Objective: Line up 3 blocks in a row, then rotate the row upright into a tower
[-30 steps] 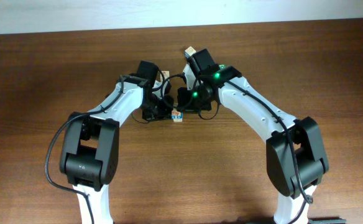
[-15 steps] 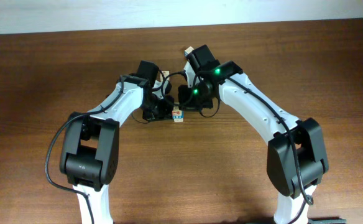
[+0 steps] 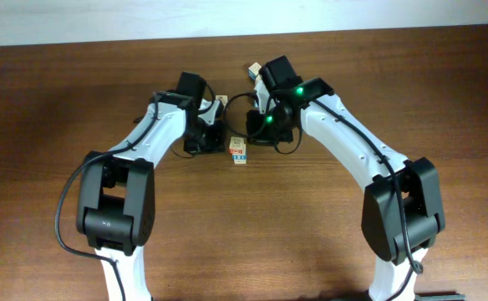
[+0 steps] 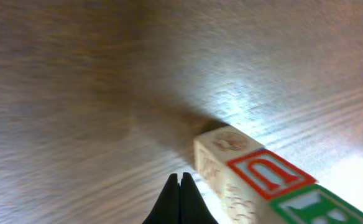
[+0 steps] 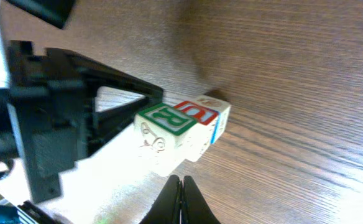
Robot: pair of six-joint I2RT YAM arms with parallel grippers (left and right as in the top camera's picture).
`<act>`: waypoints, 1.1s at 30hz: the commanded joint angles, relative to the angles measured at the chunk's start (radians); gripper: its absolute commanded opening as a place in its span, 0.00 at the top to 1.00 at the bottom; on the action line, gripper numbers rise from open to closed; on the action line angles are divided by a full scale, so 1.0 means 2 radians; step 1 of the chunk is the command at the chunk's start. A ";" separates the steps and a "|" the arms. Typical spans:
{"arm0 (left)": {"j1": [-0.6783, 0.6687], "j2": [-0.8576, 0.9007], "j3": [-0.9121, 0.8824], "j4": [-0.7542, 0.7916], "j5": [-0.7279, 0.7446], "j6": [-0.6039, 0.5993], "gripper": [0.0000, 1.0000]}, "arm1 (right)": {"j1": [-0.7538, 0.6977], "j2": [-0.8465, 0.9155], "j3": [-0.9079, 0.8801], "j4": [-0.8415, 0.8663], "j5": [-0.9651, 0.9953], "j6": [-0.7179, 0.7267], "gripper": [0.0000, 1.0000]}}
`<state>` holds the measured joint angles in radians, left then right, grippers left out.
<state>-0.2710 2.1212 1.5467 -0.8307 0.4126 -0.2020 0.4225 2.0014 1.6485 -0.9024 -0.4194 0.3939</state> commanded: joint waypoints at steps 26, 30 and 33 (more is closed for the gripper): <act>0.023 -0.041 0.031 -0.042 0.095 0.091 1.00 | -0.003 -0.003 0.010 -0.002 0.042 -0.012 0.96; 0.023 -0.041 0.031 -0.058 0.097 0.091 1.00 | -0.003 -0.003 0.010 -0.004 0.042 -0.012 0.96; 0.023 -0.041 0.031 -0.067 0.097 0.090 1.00 | -0.003 -0.003 0.010 -0.005 0.042 -0.012 0.96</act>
<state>-0.2314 2.0682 1.5963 -0.9485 0.5957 -0.0437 0.4175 2.0014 1.6485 -0.9096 -0.3519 0.3813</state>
